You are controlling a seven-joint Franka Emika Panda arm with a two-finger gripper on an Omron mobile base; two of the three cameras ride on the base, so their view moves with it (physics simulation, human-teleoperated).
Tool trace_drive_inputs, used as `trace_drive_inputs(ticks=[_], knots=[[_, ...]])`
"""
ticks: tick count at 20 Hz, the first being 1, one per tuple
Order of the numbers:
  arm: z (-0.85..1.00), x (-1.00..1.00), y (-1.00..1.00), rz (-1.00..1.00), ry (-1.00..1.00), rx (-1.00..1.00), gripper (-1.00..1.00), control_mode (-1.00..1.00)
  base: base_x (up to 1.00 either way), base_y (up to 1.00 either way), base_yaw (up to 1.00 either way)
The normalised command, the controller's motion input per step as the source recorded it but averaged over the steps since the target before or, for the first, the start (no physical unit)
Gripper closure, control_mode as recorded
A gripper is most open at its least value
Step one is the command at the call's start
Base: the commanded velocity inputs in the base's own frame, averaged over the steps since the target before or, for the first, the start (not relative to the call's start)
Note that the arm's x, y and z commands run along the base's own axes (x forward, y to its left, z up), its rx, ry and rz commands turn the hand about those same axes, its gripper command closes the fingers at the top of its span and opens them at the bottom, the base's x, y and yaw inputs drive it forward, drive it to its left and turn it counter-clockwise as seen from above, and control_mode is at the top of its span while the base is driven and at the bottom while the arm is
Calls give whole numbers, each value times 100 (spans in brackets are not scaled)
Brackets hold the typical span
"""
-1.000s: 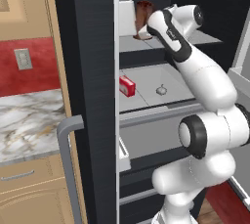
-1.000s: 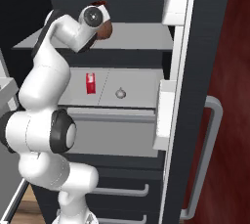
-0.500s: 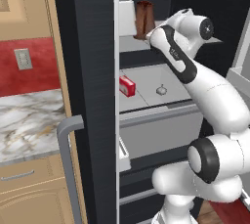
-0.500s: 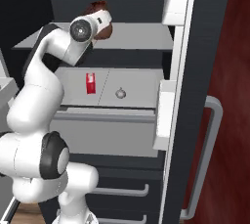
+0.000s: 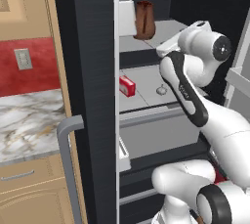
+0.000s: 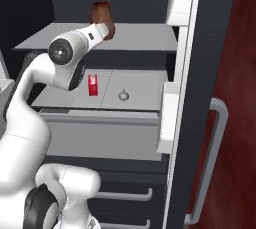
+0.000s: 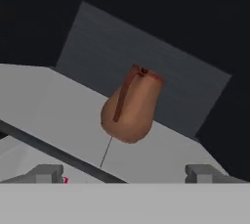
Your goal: Move the boxed food and garlic from the top shelf to the second highest shelf to make space. Then, place the pitcher from the counter on the cleared top shelf.
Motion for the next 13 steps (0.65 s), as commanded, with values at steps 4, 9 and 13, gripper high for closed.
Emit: trace_drive_inputs(ticks=[4, 9, 13], knots=[[0, -100, -21, -7, 16, 0, -100, -100, 0, 0, 0], [-13, -100, -13, -9, 16, 2, -100, -100, 0, 0, 0], [-25, -98, -4, -11, 22, 6, -100, -100, 0, 0, 0]])
